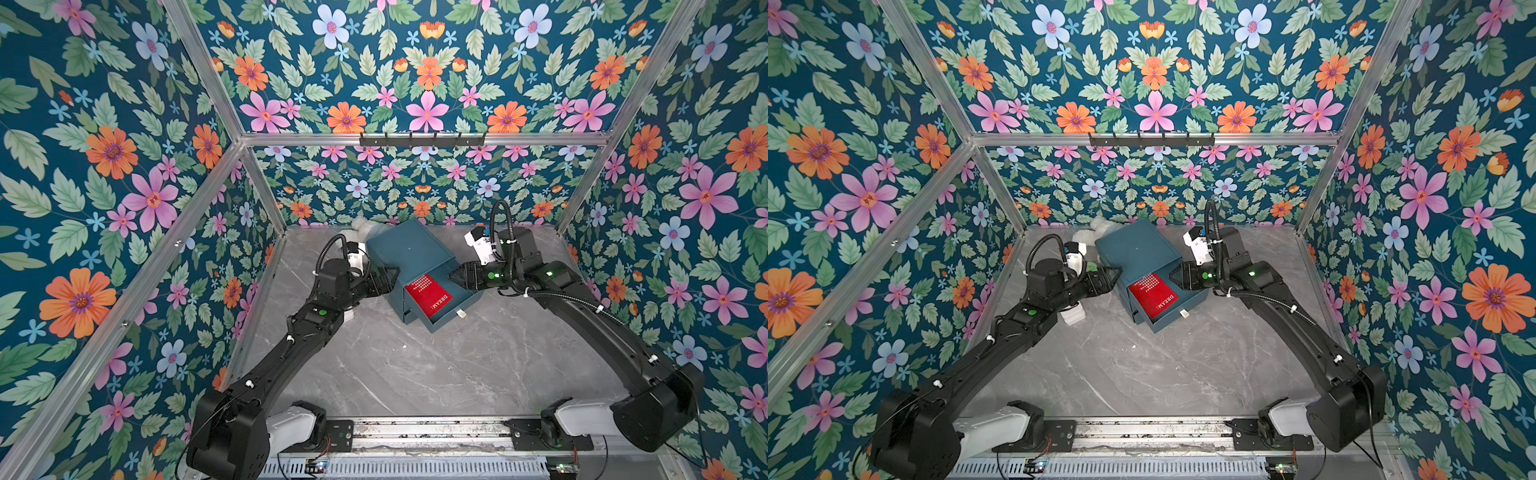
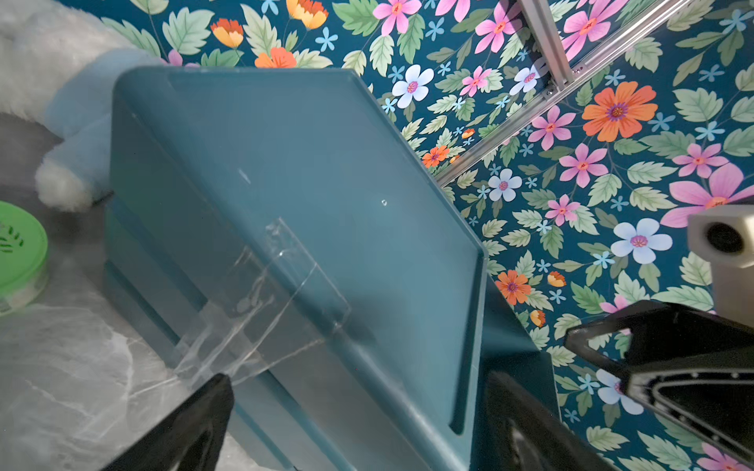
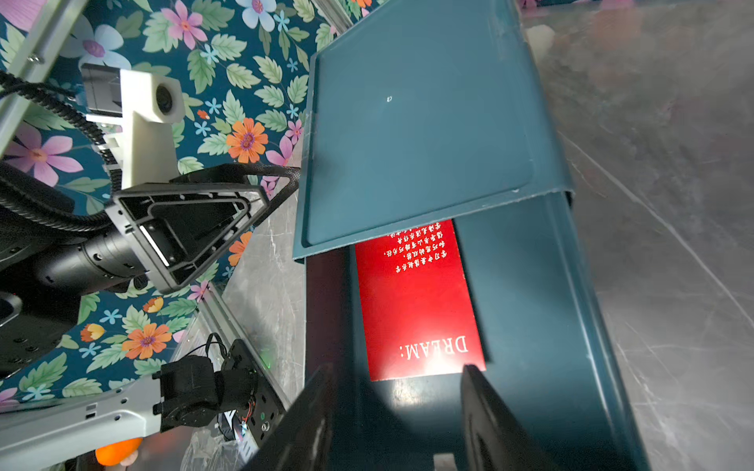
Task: Take the postcards out of the drawer
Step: Pick up the postcard from the drawer.
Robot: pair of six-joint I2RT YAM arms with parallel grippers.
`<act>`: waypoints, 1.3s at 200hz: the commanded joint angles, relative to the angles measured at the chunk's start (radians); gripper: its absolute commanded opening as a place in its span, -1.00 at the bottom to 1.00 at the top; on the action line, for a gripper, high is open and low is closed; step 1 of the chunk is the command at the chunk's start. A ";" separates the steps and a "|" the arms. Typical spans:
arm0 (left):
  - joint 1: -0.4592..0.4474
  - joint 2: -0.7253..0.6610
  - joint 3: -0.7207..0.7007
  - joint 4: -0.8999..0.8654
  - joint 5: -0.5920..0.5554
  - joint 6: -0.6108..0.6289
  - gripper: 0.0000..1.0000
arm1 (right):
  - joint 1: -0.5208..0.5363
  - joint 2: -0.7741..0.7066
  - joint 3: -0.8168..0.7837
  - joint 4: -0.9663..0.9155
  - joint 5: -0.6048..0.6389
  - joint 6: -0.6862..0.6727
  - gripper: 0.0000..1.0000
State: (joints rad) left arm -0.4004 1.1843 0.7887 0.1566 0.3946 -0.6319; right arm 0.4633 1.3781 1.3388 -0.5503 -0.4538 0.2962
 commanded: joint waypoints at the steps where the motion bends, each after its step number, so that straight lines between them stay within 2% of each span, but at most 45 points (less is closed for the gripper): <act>1: -0.014 0.008 -0.024 0.113 0.011 -0.072 1.00 | 0.012 0.042 0.025 -0.010 -0.009 -0.049 0.08; 51: -0.029 0.052 -0.035 0.170 0.024 -0.083 0.99 | 0.063 0.158 0.082 -0.062 0.086 -0.125 0.14; 102: -0.031 0.080 -0.045 0.195 0.010 -0.083 0.99 | 0.084 0.205 0.071 -0.072 0.183 -0.161 0.16; 168: -0.031 0.094 -0.043 0.208 0.010 -0.088 0.99 | 0.093 0.256 0.065 -0.080 0.224 -0.184 0.19; 201: -0.031 0.097 -0.042 0.208 0.006 -0.088 0.99 | 0.109 0.270 0.079 -0.082 0.193 -0.185 0.22; 260: -0.031 0.109 -0.035 0.210 0.006 -0.089 0.99 | 0.110 0.269 0.048 -0.008 -0.038 -0.097 0.22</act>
State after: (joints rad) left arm -0.4316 1.2881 0.7448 0.3294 0.4049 -0.7185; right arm 0.5720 1.6466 1.3991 -0.5907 -0.3691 0.1551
